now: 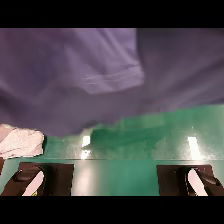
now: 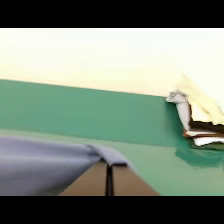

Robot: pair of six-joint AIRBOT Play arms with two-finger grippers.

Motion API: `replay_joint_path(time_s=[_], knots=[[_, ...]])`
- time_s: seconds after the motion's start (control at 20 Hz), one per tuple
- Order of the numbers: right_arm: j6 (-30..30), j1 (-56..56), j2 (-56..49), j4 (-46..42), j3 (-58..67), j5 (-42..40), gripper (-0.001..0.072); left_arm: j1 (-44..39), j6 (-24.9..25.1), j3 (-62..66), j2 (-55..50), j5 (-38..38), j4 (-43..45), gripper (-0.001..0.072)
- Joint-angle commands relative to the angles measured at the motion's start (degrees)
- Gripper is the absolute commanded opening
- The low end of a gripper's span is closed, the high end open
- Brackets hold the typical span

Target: Fold the shirts.

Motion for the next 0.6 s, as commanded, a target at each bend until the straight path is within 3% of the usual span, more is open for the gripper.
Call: replay_joint_path(time_s=[0.0, 0.25, 0.45, 0.55], knots=[[1.95, -3.21, -8.02, 0.00, 8.90, 13.57, 0.0013, 0.04, -1.88, -0.15, -3.15, -6.73, 0.70, 0.0022], [4.92, 1.84, -23.21, -0.13, 6.25, 23.19, 0.0014, 0.04, -1.73, -14.01, -16.00, -17.00, 1.07, 0.0022], [5.27, 6.75, -34.51, -0.26, -5.46, 23.71, 0.0013, 0.04, -1.31, -23.80, -29.35, -15.10, 3.15, 0.0023], [5.25, 7.98, -39.93, -0.24, -9.57, 19.56, 0.0013, 0.04, -0.68, -25.20, -36.52, -11.89, 4.46, 0.0023]])
